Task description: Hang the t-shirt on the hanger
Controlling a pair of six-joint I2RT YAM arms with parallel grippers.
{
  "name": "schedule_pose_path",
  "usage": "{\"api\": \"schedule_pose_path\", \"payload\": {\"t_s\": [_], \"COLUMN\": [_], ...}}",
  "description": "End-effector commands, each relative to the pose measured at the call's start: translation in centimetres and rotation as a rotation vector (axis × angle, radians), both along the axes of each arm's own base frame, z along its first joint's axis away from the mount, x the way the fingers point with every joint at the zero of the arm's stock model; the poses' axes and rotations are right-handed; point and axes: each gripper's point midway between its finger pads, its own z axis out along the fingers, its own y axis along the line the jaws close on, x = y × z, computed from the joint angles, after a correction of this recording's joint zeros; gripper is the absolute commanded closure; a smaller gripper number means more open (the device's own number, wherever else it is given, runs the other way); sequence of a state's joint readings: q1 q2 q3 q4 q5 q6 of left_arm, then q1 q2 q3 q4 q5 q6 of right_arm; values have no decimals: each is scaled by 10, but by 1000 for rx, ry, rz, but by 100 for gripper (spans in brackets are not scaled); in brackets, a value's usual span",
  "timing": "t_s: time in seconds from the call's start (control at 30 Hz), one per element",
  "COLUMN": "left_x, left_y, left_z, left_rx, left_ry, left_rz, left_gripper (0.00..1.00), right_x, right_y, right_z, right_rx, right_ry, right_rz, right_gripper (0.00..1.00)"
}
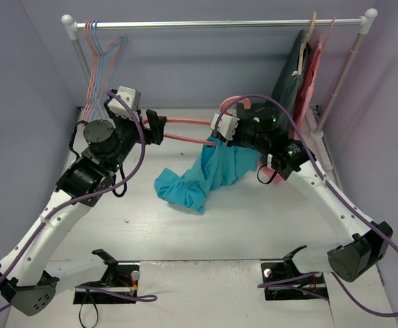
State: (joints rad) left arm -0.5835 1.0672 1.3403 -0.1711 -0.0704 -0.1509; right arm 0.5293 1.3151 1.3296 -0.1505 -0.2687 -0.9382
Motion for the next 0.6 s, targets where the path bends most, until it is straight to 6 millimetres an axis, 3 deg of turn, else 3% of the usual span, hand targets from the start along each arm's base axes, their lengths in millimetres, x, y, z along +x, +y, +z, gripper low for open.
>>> {"api": "schedule_pose_path", "payload": {"t_s": [0.0,0.23,0.33,0.57], "left_x": [-9,-9,-6,-3], "left_y": [56,56,49,-1], "left_z": [92,102,85,-22], "left_rx": [-78,-78,-89,-283], "left_ry": [-243,-247,-165,270], "left_rz": [218,220,197,116], "left_gripper": [28,27,27,30], "right_x": [8,13,17,35], "right_y": [-6,-8,-6,-1], "right_z": [17,-5,-6,-3], "right_rx": [3,-12,13,83], "right_ry": [-55,14,45,102], "right_rz": [-28,-43,-59,-141], "right_gripper": [100,100,100,100]}}
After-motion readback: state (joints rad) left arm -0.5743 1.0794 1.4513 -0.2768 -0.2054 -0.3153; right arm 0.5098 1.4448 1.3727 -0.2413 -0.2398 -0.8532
